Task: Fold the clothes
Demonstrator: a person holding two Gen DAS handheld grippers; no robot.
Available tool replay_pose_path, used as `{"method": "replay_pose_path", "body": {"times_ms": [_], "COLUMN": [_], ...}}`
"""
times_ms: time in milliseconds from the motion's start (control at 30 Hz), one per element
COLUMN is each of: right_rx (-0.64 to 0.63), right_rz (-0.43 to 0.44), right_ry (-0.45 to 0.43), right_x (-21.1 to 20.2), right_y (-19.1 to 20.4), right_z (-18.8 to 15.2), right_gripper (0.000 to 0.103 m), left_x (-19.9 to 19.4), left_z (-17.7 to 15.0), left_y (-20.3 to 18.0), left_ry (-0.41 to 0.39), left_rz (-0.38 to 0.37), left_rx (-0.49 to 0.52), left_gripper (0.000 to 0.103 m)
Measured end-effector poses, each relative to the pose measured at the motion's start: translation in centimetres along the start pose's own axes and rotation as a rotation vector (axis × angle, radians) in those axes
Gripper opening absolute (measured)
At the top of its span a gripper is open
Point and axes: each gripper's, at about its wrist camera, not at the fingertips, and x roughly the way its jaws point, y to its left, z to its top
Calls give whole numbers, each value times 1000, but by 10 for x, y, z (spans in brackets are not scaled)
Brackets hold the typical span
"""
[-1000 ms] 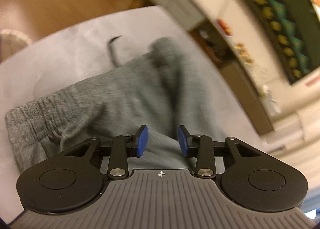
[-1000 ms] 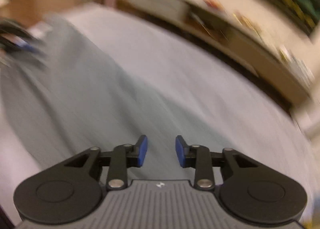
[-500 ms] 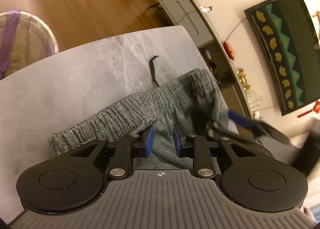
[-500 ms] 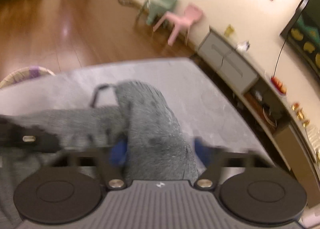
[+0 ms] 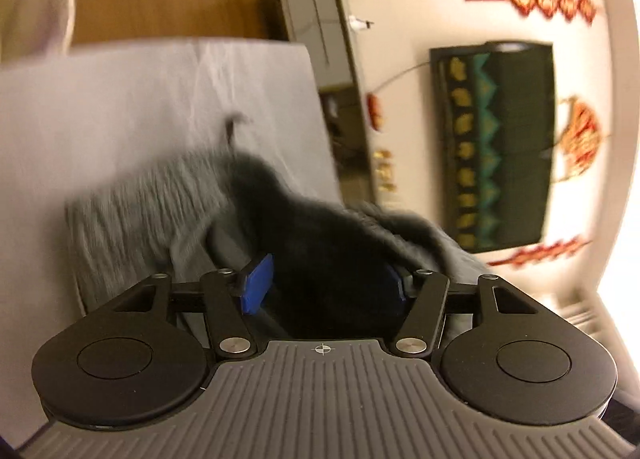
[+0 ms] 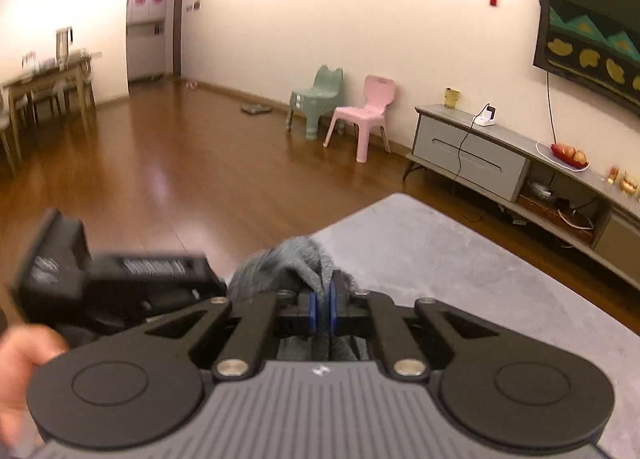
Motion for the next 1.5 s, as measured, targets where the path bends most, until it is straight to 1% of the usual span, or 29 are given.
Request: {"method": "replay_pose_path", "body": {"times_ms": [33, 100, 167, 267, 367, 433, 533, 600, 700, 800, 833, 867, 900, 933, 967, 1000, 1067, 1100, 1133, 1167, 1233, 1300, 1333, 1367, 1400, 1433, 1500], "right_rx": [2, 18, 34, 27, 26, 24, 51, 56, 58, 60, 60, 56, 49, 42, 42, 58, 83, 80, 65, 52, 48, 50, 29, 8, -24, -65, -146], "right_rz": [-2, -10, -18, -36, -53, -69, -67, -56, -30, -14, -1, 22, 45, 68, 94, 119, 162, 167, 146, 106, -7, -108, -152, -195, -218, -243, -292], "right_ry": [8, 10, 10, 13, 25, 37, 57, 61, 52, 47, 51, 52, 57, 62, 68, 56, 37, 37, 48, 71, 140, 200, 217, 233, 239, 238, 236], "right_x": [5, 7, 7, 3, 9, 16, 24, 28, 26, 26, 25, 24, 20, 17, 9, -5, -37, -50, -64, -73, -90, -103, -109, -114, -118, -117, -116], "right_y": [5, 7, 6, 10, 11, 10, 3, 2, 6, 8, 8, 8, 9, 9, 6, 1, -13, -21, -30, -38, -59, -78, -81, -84, -83, -80, -74], "right_z": [-3, -6, -7, -12, -17, -22, -27, -29, -30, -30, -30, -30, -32, -34, -37, -44, -60, -71, -88, -102, -137, -170, -182, -194, -201, -203, -208], "right_gripper": [6, 6, 6, 6, 7, 7, 7, 7, 7, 7, 7, 7, 7, 9, 17, 19, 48, 51, 53, 53, 53, 53, 53, 53, 53, 53, 52], "left_x": [-3, -9, -11, -9, -10, -13, -17, -15, -7, -11, -13, -15, -17, -19, -22, -24, -28, -30, -33, -35, -38, -34, -30, -26, -22, -18, -10], "left_z": [-2, -4, -6, -11, -15, -16, -16, -17, -22, -16, -13, -10, -7, -4, -1, 2, 8, 11, 14, 16, 21, 18, 15, 12, 10, 7, 1], "left_y": [4, 10, 12, 13, 11, 11, 9, 7, 4, 0, -1, -2, -3, -4, -5, -6, -9, -10, -11, -12, -14, -17, -23, -29, -33, -36, -41], "left_ry": [0, -11, -18, -9, -31, -52, -83, -71, -37, -31, -31, -31, -31, -31, -31, -31, -31, -31, -31, -31, -29, -21, -15, -10, -6, -5, -5], "left_rz": [-19, -28, -24, -53, -82, -115, -140, -142, -124, -75, -56, -36, -17, 2, 21, 41, 79, 99, 118, 137, 171, 183, 178, 173, 179, 195, 229], "left_rx": [-36, -80, -102, -162, -196, -218, -223, -215, -203, -149, -128, -106, -84, -63, -41, -19, 24, 46, 68, 90, 126, 144, 160, 176, 191, 204, 227], "left_gripper": [59, 72, 78, 79, 82, 85, 88, 89, 89, 88, 86, 72, 35, 11, 8, 7, 7, 7, 7, 7, 7, 13, 16, 31, 46, 49, 49]}}
